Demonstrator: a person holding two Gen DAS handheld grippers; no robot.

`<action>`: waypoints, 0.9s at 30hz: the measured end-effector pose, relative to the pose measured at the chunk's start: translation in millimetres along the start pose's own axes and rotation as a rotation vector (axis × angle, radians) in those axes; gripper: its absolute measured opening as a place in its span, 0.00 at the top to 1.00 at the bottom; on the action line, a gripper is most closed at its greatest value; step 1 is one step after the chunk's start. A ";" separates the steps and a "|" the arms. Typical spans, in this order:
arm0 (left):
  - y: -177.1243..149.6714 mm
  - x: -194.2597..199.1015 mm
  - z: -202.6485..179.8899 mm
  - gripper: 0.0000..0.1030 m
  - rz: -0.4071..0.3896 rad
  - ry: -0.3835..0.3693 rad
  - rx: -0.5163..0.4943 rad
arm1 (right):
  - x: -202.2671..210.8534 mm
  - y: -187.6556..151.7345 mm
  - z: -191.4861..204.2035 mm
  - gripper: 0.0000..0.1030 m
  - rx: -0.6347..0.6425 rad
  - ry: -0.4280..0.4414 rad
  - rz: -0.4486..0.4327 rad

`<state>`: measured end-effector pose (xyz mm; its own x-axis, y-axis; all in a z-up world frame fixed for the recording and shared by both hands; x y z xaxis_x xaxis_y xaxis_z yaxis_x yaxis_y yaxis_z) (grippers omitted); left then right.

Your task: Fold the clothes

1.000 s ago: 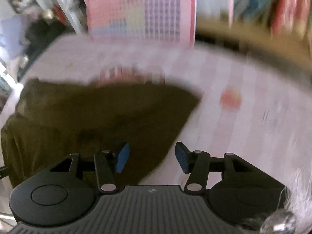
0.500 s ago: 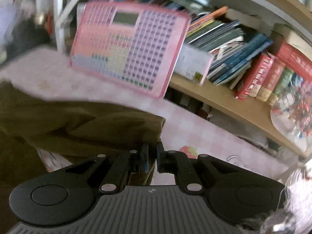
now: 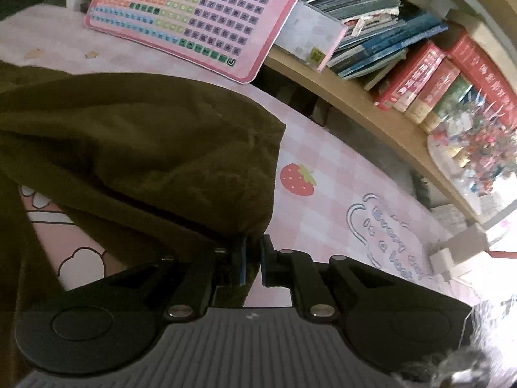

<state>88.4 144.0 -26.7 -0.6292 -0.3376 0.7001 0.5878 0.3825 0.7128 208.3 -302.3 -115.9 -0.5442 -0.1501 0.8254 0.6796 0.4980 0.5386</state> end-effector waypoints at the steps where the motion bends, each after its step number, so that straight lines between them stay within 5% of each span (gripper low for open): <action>1: 8.2 -15.1 -1.1 0.51 0.010 -0.007 -0.010 | -1.1 0.5 2.0 0.92 0.003 -0.018 0.003; 10: 15.5 -121.0 -30.4 0.56 0.172 -0.122 -0.113 | -6.0 3.8 7.4 0.91 -0.022 -0.100 0.050; 11: 15.3 -125.8 -33.2 0.63 0.179 -0.148 -0.113 | -6.4 3.6 8.0 0.91 -0.022 -0.108 0.053; 12: 15.6 -126.8 -36.6 0.94 0.187 -0.197 -0.102 | -6.9 3.5 8.5 0.91 -0.023 -0.113 0.056; 13: 18.3 -123.3 -38.2 0.98 0.183 -0.247 -0.083 | -6.7 3.3 8.9 0.91 -0.026 -0.117 0.059; 16: 35.9 -107.2 -29.0 0.98 0.115 -0.319 0.013 | -5.9 1.9 8.3 0.91 -0.047 -0.122 0.061; 20: 48.6 -134.1 9.3 0.98 0.117 -0.248 0.195 | -3.2 0.2 8.6 0.91 -0.081 -0.103 0.047; 27: 34.3 -154.1 -4.5 0.85 0.157 -0.166 0.074 | -1.9 1.1 7.3 0.91 -0.139 -0.080 0.031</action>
<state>207.8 205.3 -110.0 -0.6117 -0.1259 0.7810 0.6500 0.4828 0.5869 206.5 -295.2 -118.0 -0.5559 -0.0650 0.8287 0.7551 0.3774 0.5362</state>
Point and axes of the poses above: each gripper's, at about its wrist camera, not at the fingertips, and x roughly against the way its jaws point, z to its left, y to its top, the point moved 8 cm from there along -x, roughly the way its jaws point, and after that the axes turned 13 degrees about y, right-handed, at the moved point
